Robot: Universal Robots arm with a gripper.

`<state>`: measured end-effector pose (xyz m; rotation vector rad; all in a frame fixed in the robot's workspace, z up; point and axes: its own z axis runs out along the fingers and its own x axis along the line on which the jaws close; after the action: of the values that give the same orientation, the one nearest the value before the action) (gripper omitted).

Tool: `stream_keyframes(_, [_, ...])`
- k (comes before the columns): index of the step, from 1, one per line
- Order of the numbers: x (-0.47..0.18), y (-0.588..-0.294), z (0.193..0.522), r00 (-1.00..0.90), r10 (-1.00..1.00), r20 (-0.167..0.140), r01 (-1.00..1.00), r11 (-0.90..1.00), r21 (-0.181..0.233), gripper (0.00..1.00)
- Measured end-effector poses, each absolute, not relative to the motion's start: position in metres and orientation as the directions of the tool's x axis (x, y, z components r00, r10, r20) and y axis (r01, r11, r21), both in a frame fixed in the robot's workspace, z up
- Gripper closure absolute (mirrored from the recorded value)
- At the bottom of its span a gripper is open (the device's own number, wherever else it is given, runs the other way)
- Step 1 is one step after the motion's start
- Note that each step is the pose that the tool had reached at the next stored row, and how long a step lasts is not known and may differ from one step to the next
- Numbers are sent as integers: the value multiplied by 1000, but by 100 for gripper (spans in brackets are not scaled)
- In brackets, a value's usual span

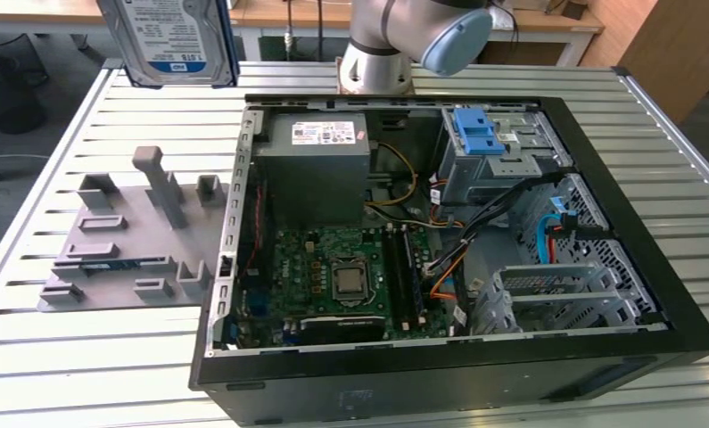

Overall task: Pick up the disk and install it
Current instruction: 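Pick up the disk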

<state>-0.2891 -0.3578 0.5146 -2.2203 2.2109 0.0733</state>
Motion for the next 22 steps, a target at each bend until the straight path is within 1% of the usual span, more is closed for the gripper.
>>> stream_keyframes(11, [-272,-359,514,4,-999,-38,-1000,-5,28,64])
stream_keyframes(22, [-272,-371,514,4,-999,-38,-1000,-5,28,64])
